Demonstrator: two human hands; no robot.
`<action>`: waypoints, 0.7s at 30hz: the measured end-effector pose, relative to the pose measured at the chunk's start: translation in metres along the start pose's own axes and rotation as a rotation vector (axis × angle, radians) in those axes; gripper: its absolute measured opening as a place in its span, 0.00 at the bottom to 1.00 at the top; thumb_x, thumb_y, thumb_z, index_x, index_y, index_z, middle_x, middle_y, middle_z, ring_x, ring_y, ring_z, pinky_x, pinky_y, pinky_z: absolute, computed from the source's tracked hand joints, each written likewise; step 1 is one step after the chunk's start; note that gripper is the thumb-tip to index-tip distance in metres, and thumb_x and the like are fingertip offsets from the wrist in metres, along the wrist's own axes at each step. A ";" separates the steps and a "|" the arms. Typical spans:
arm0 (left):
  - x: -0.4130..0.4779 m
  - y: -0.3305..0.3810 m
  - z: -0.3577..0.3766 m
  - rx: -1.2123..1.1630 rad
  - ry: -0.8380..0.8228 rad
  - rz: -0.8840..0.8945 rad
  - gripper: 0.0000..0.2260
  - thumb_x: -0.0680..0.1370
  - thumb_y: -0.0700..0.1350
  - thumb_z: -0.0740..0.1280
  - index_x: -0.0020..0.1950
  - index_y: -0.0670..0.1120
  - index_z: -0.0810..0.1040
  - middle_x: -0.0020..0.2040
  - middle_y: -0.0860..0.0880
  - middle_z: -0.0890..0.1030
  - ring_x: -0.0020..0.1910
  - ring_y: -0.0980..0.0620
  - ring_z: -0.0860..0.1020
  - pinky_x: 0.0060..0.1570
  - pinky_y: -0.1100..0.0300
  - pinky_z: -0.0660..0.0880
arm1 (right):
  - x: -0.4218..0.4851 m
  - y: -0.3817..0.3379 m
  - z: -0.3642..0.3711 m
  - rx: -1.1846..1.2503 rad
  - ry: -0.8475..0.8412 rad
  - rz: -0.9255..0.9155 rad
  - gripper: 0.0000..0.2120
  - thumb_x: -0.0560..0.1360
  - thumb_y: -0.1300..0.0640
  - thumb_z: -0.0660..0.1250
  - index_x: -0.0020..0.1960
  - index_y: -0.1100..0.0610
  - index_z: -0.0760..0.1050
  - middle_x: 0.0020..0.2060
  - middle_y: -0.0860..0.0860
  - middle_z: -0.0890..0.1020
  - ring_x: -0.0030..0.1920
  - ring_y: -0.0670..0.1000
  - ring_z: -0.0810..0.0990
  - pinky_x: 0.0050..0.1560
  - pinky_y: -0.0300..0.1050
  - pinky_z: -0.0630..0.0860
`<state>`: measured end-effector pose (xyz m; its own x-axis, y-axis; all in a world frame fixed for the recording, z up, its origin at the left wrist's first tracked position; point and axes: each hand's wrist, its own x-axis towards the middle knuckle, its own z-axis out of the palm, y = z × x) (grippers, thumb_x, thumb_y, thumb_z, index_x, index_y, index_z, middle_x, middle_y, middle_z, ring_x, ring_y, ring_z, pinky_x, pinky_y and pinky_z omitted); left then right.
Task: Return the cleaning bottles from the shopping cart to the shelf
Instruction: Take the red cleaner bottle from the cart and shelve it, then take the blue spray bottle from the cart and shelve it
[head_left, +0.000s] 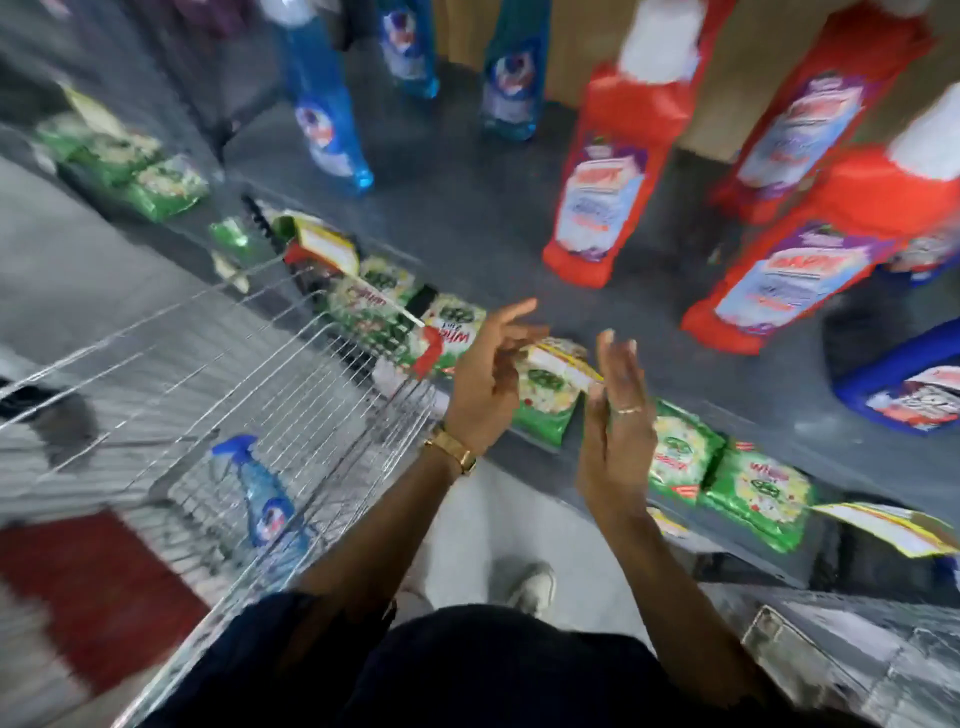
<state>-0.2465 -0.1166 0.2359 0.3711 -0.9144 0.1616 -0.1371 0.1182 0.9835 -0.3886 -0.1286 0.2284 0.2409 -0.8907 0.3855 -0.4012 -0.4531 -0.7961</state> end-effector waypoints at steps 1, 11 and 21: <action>-0.010 -0.007 -0.023 0.032 0.053 0.015 0.27 0.71 0.23 0.53 0.64 0.44 0.72 0.57 0.52 0.78 0.57 0.58 0.79 0.59 0.61 0.75 | -0.005 -0.008 0.020 0.004 -0.088 -0.012 0.21 0.81 0.51 0.52 0.73 0.49 0.63 0.72 0.42 0.66 0.76 0.51 0.60 0.74 0.36 0.54; -0.122 -0.126 -0.253 0.372 0.487 -0.646 0.12 0.74 0.29 0.62 0.56 0.32 0.77 0.55 0.33 0.81 0.53 0.39 0.81 0.52 0.58 0.75 | -0.043 -0.081 0.232 -0.293 -1.105 -0.261 0.19 0.82 0.57 0.53 0.68 0.61 0.72 0.66 0.59 0.77 0.70 0.59 0.70 0.73 0.51 0.61; -0.197 -0.260 -0.332 0.518 0.261 -1.349 0.23 0.79 0.46 0.64 0.65 0.30 0.66 0.66 0.30 0.71 0.64 0.34 0.71 0.59 0.48 0.67 | -0.045 -0.062 0.293 -0.835 -1.578 -0.406 0.19 0.80 0.51 0.49 0.58 0.53 0.77 0.58 0.57 0.79 0.58 0.60 0.76 0.56 0.55 0.73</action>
<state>0.0207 0.1616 -0.0241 0.6264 -0.1163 -0.7708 0.1543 -0.9507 0.2689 -0.1159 -0.0494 0.1232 0.7372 -0.0948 -0.6690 -0.2781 -0.9450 -0.1725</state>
